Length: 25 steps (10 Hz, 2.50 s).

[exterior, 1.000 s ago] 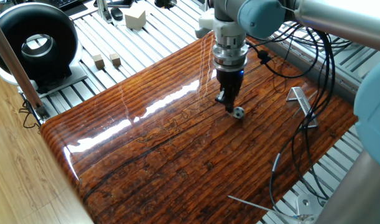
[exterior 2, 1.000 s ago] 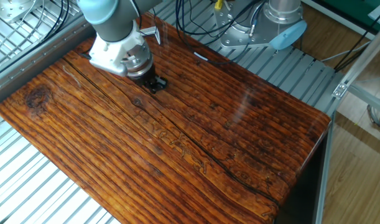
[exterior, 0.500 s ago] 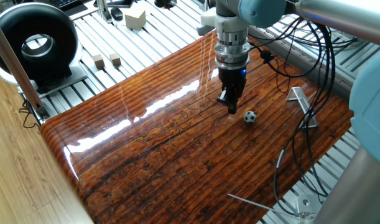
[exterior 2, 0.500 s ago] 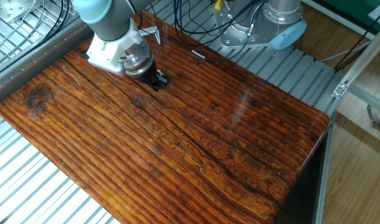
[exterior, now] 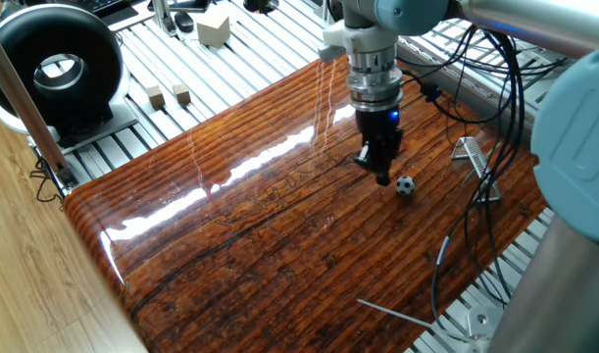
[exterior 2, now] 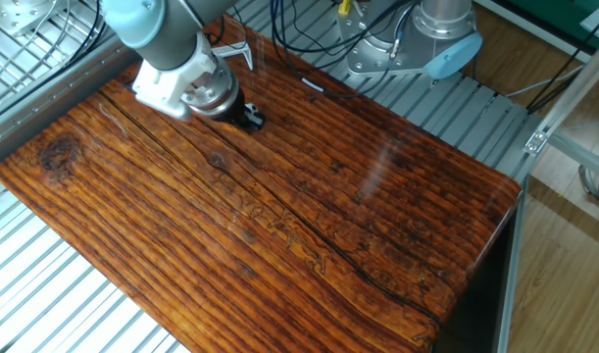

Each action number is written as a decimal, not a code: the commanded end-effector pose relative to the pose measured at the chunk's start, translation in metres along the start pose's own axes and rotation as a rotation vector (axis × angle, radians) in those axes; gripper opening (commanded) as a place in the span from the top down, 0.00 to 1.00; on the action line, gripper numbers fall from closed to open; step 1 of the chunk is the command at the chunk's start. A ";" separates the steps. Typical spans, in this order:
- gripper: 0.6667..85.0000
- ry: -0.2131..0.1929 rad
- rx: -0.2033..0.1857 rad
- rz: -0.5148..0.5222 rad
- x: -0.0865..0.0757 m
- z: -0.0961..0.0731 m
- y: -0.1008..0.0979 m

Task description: Push the soccer ball into the goal

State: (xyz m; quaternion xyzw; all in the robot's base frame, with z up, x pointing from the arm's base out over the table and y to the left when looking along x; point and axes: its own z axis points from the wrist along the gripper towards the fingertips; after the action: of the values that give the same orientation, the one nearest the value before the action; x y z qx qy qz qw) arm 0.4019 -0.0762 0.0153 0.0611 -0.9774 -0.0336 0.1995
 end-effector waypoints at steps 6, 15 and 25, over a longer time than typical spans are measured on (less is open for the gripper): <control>1.00 0.085 0.060 0.111 0.022 -0.008 -0.027; 1.00 0.182 -0.100 0.068 0.049 -0.001 0.000; 1.00 0.195 -0.017 0.115 0.053 0.010 -0.028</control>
State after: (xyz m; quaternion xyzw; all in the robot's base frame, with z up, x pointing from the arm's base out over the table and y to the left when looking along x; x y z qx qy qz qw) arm 0.3558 -0.0967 0.0224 0.0034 -0.9563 -0.0496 0.2883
